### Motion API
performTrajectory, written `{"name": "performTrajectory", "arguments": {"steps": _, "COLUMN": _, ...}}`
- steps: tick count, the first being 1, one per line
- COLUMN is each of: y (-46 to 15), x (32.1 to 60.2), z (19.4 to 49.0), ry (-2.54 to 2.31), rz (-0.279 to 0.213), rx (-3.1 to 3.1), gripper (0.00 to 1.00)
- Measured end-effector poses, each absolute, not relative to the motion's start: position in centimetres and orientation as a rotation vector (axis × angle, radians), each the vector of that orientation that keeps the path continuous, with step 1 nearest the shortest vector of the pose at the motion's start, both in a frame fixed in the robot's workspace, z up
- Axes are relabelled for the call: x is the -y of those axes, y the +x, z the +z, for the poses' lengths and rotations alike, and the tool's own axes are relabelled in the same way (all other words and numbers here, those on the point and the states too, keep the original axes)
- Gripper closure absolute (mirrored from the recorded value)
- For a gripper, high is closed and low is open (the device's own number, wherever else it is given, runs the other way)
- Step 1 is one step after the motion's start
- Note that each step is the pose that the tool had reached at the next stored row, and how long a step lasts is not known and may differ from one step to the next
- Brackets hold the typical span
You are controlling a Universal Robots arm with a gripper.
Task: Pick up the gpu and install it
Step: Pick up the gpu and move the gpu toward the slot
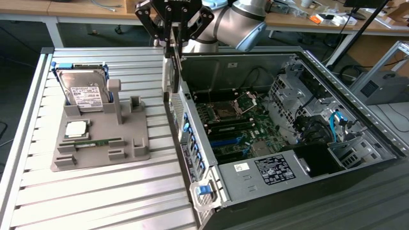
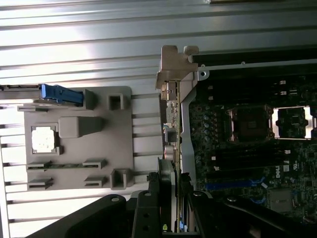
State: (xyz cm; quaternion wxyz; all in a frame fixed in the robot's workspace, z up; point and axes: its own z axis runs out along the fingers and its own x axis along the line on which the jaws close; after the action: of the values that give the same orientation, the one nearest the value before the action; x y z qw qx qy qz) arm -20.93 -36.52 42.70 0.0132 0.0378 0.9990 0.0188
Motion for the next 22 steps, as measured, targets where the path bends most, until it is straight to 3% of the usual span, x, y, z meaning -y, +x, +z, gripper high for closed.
{"name": "performTrajectory", "arguments": {"steps": 22, "y": -20.37, "x": 36.52, "z": 42.70, "ry": 0.118, "rz": 0.054, "rx": -3.112, "gripper": 0.73}}
